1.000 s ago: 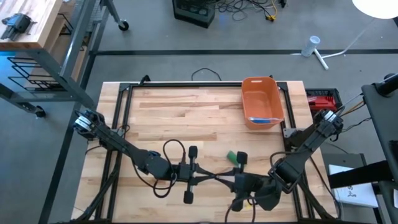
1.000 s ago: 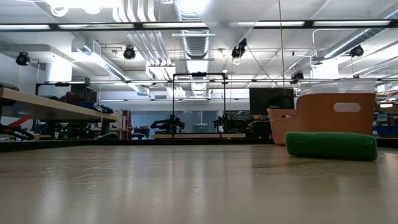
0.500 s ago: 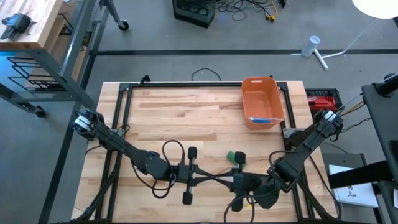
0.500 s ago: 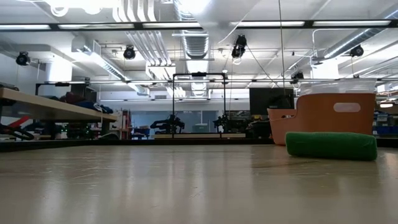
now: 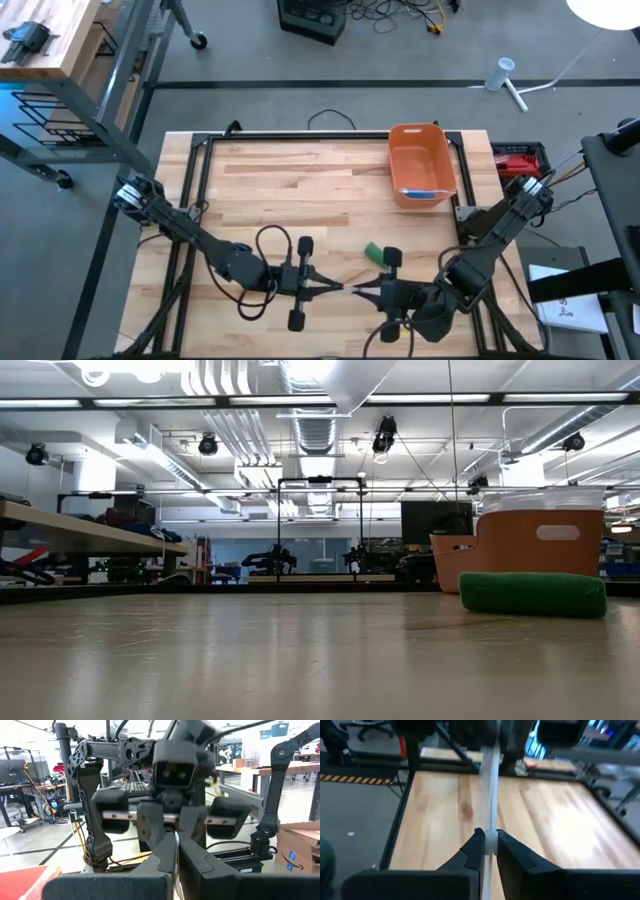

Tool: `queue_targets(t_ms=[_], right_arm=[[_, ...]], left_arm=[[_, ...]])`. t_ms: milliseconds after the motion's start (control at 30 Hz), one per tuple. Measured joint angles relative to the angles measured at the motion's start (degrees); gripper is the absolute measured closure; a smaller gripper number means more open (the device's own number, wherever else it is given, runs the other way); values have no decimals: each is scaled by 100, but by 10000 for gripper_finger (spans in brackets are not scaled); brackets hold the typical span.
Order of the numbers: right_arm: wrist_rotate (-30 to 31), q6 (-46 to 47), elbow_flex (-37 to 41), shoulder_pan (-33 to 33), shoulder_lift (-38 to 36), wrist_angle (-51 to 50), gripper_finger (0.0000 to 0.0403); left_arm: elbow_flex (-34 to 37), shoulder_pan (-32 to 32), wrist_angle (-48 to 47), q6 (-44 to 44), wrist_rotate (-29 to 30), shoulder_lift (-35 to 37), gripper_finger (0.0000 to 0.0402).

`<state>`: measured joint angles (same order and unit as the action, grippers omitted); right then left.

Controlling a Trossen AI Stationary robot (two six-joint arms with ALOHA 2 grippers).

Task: Roll bandage
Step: Open the transparent zip bag

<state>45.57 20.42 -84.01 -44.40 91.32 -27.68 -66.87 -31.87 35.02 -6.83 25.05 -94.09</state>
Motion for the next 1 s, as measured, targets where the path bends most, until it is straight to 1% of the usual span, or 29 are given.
queue_targets(t_ms=[167,267,467,633,700,833,900,1000], right_arm=[[-362,506,-4,0,-8,-468,376],[-685,702,-4,2,-10,-625,376],[-1486,1256,-2,0,-10,-1101,362],[-1915,1822,0,-2,-8,-1640,372],[-1962,1976,0,-2,-8,-1796,379],[-2021,1984,-5,-2,-8,-1831,385],[-2028,1923,-96,-2,-8,-1915,379],[-1923,1723,-326,-19,-10,-1887,359]], left_arm=[[0,-33,-25,-1,10,42,401],[0,-40,-66,-2,7,42,401],[-2,-47,14,-2,5,65,401],[-2,-47,-10,-2,5,83,401],[-2,-47,-7,-2,5,83,401],[-2,-47,-19,0,5,83,401],[-2,-47,-19,-2,5,83,401],[-2,-47,-40,0,5,83,401]])
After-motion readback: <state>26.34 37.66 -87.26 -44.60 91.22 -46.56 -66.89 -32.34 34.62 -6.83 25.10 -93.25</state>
